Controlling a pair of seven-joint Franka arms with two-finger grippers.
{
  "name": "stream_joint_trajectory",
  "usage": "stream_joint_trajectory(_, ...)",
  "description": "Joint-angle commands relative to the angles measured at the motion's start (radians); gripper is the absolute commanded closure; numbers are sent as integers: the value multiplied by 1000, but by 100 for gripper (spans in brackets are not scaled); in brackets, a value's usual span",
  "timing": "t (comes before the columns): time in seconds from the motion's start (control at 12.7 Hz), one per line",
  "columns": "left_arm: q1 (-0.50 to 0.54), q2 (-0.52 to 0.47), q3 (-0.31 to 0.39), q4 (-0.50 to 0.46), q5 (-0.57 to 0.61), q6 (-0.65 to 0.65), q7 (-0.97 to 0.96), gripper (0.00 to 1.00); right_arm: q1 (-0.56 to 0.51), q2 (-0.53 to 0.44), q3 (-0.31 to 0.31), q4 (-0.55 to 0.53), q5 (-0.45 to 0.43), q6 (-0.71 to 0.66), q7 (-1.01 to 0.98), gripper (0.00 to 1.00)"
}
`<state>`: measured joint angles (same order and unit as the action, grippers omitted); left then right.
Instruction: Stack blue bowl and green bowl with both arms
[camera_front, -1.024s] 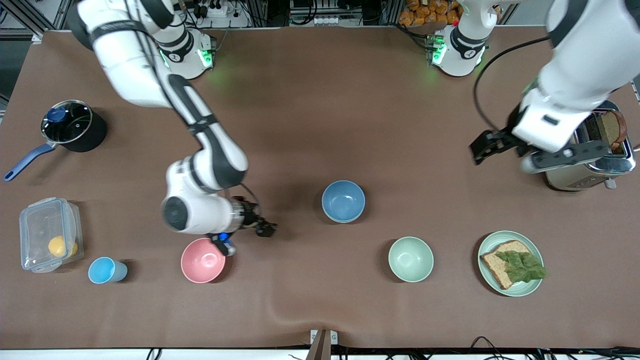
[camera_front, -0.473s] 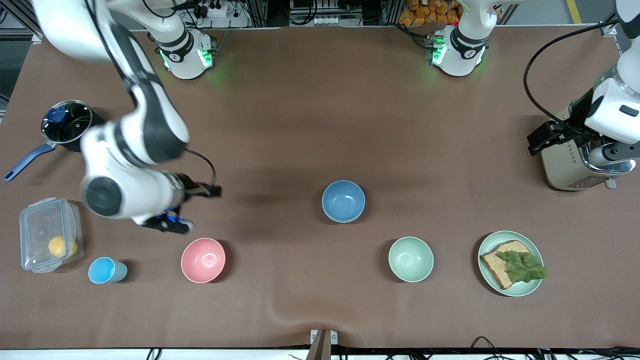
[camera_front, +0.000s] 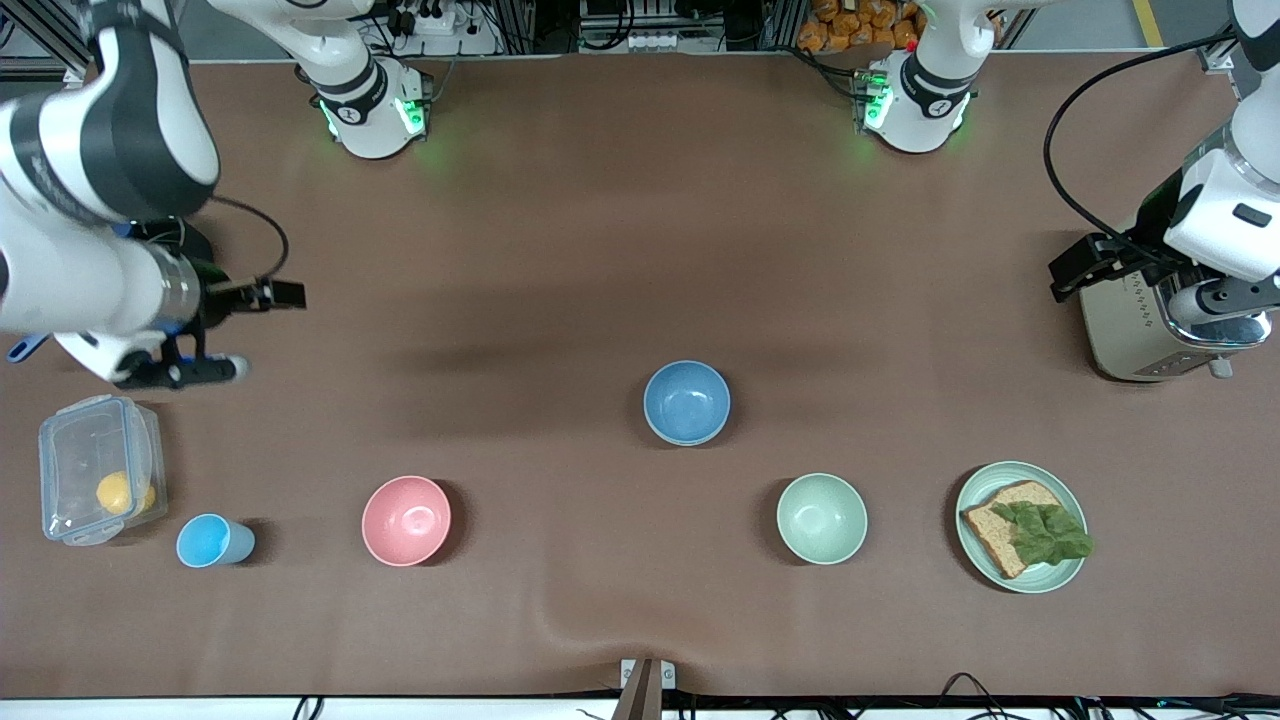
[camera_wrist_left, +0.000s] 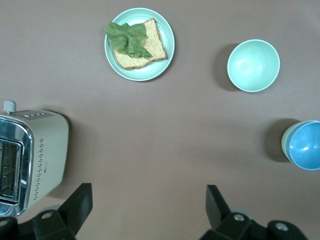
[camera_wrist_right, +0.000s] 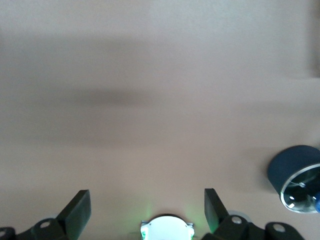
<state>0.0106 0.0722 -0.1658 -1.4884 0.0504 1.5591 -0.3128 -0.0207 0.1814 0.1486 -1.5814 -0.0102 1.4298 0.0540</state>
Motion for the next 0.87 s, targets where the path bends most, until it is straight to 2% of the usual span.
stream_joint_trajectory(0.0,-1,-32,2,-18,-17,-36,18,0,110,-77,-155,-78,-27,53,-28,0)
stream_joint_trajectory(0.08,0,-37,6,-18,-17,-42,30,0,137,-82,-212,-75,-13,70,-73,0)
stream_joint_trajectory(0.16,0,-38,9,-16,-18,-47,69,0,128,-100,-224,-74,10,78,-91,0)
stream_joint_trajectory(0.24,0,-41,11,-16,-17,-47,84,0,108,-124,-222,-74,38,81,-91,0)
stream_joint_trajectory(0.39,-1,-43,3,-16,-17,-53,86,0,100,-160,-216,-49,39,69,-88,0)
stream_joint_trajectory(0.63,-1,-43,3,-16,-18,-54,87,0,99,-157,-227,35,26,54,-92,0)
stream_joint_trajectory(0.79,-1,-43,3,-16,-17,-54,87,0,71,-154,-231,55,27,60,-102,0)
